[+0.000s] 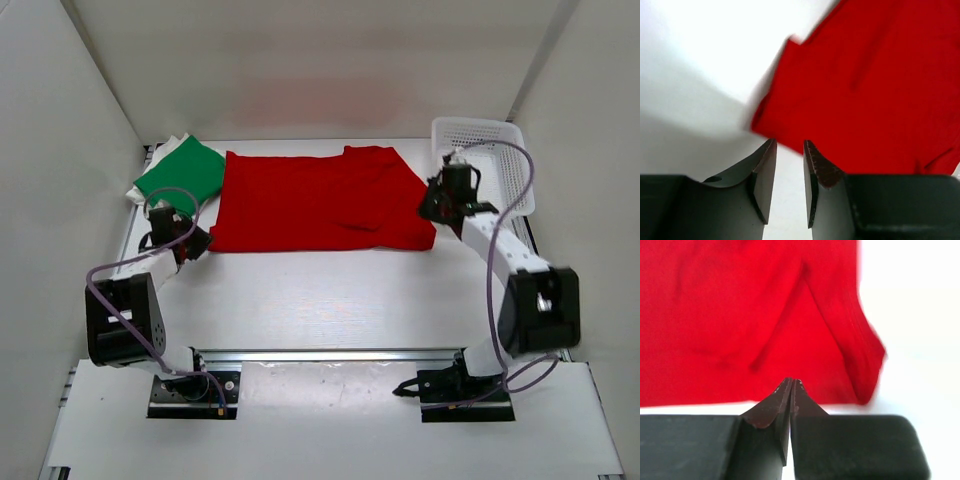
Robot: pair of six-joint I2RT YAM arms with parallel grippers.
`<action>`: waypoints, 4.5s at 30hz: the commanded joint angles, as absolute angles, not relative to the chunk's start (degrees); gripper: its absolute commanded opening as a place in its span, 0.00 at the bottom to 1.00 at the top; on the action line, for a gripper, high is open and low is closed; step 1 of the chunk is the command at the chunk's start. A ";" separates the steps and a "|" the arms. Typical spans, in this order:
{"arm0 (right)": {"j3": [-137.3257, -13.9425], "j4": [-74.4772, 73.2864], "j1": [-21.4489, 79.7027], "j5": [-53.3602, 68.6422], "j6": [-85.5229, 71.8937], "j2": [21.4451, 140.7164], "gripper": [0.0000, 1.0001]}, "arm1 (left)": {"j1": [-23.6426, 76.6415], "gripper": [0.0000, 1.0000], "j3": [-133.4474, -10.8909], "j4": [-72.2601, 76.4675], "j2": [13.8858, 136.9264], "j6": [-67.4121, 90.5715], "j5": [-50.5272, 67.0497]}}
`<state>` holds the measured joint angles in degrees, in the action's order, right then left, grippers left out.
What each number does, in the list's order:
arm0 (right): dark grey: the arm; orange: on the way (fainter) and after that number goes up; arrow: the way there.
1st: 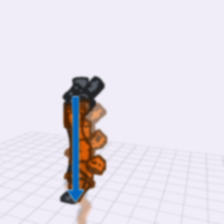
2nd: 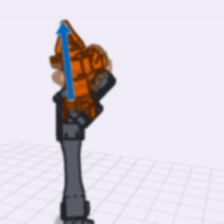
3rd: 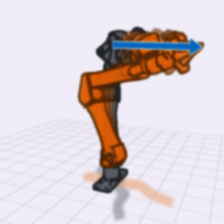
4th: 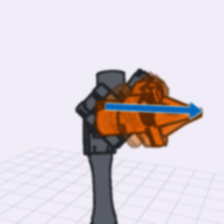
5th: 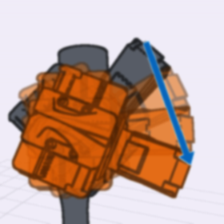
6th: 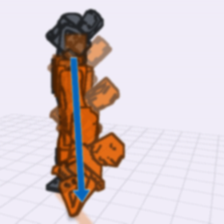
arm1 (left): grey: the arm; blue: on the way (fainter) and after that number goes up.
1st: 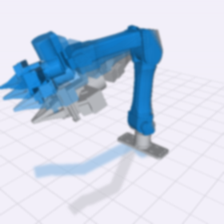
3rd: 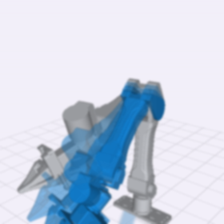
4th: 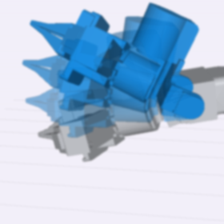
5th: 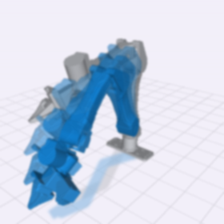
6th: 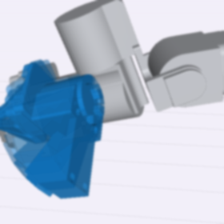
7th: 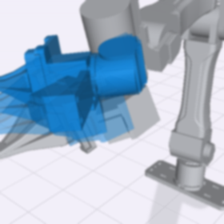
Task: Fold and stack the t-shirts
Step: Fold the flattened tshirt in 1/3 of the way
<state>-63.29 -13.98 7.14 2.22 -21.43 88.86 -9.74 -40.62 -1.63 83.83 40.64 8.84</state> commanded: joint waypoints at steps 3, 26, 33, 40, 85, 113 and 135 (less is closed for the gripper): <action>-47.31 -3.52 2.03 5.08 -26.36 79.02 0.02 | -11.33 0.43 -35.51 1.85 85.86 44.30 13.53; -45.44 3.34 -3.43 9.49 -27.78 94.04 0.11 | -7.73 0.09 -42.01 2.21 94.74 42.37 8.44; -42.02 2.29 -3.43 7.03 -29.88 88.78 0.00 | -8.35 0.00 -42.19 0.09 93.69 41.05 7.12; -28.77 0.36 -4.57 8.70 -34.88 74.99 0.00 | -11.86 0.00 -37.62 -6.14 86.41 38.50 9.93; -32.78 5.89 20.13 5.01 -31.73 74.34 0.28 | 41.67 0.40 -35.69 8.87 75.32 32.34 2.37; -34.88 13.00 16.00 16.52 -37.43 86.83 0.11 | 37.53 0.38 -27.43 18.28 80.68 37.44 6.15; -38.06 7.66 20.82 11.00 -31.83 82.44 0.06 | 41.40 0.38 -34.01 12.58 84.80 35.42 1.68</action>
